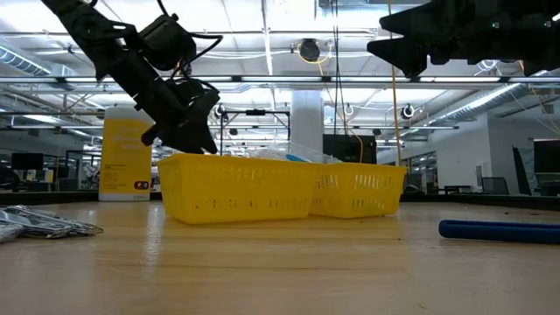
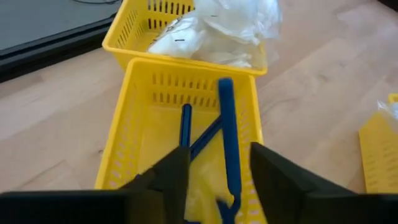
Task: Pick & Place Travel size toiletries
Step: Put the blue razor into the bottom left yellow basket
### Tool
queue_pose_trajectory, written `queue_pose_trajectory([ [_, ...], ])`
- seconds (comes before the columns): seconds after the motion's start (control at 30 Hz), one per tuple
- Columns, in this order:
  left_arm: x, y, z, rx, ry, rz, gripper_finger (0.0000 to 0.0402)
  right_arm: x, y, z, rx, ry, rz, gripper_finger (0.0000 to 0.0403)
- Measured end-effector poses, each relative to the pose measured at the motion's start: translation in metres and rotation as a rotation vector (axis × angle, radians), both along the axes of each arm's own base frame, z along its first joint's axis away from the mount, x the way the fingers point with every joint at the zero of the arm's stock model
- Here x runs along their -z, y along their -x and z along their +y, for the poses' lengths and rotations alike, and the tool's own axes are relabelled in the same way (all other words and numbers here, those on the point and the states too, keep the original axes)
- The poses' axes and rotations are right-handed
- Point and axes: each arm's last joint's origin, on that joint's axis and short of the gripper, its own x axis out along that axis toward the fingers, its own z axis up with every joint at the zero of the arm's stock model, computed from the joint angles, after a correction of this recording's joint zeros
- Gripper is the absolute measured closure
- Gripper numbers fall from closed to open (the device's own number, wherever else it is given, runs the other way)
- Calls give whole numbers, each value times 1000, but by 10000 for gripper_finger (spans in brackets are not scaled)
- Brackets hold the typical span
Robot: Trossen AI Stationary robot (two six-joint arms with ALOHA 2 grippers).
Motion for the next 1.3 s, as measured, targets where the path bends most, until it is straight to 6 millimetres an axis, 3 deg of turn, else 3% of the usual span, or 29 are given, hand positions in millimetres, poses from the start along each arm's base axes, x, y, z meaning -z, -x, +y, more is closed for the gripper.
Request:
queue_pose_trajectory([
  [0.2,0,0,0,44,-50,45,149,0,0,0,-2,0,3,101],
  [0.43,-6,-5,-1,51,-72,-37,102,10,0,4,0,1,98,101],
  [0.67,-12,-11,-8,110,-127,-87,88,21,4,43,-91,-35,451,101],
  [0.93,-13,-12,-8,112,-127,-91,93,34,39,103,-388,-231,759,110],
  [1.1,-13,-12,-8,94,-105,-108,89,59,58,113,-276,-320,827,129],
  [1.3,-13,-12,-8,82,-91,-119,95,102,71,109,-236,-355,846,142],
])
